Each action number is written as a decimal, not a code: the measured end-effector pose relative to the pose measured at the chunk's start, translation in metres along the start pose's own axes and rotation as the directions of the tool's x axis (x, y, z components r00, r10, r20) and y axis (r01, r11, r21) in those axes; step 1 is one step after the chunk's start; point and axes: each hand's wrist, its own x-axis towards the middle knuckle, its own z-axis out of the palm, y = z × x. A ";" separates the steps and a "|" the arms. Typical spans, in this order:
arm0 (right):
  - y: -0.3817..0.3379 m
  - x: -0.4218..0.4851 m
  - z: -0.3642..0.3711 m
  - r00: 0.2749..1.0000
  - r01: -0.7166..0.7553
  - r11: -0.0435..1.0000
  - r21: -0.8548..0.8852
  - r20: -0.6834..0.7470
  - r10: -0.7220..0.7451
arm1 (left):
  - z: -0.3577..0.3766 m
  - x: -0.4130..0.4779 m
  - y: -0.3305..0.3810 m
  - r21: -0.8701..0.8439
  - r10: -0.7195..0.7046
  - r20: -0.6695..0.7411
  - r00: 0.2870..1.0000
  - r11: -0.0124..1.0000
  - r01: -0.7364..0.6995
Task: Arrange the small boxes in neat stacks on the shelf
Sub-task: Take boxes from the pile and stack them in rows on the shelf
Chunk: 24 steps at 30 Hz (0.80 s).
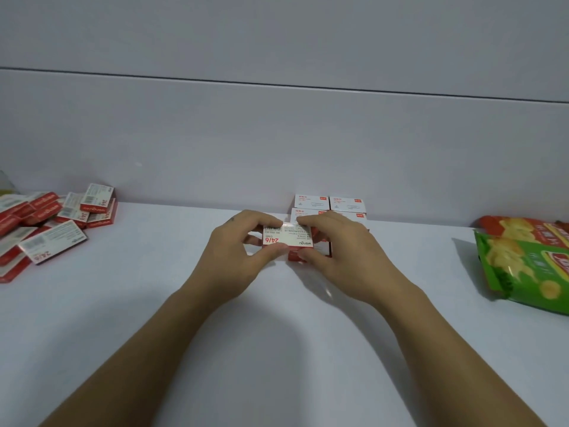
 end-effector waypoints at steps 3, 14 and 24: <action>-0.003 0.000 0.002 1.000 -0.026 0.993 0.115 0.012 0.025 | -0.003 0.000 0.002 -0.071 -0.038 0.037 0.999 0.997 0.040; -0.023 -0.001 0.002 0.962 -0.207 0.623 0.755 0.042 0.269 | -0.005 0.003 0.006 -0.397 -0.254 0.001 0.967 0.888 0.234; -0.023 -0.002 0.001 0.967 -0.209 0.499 0.841 0.103 0.232 | -0.004 0.001 0.003 -0.414 -0.208 0.073 0.976 0.884 0.219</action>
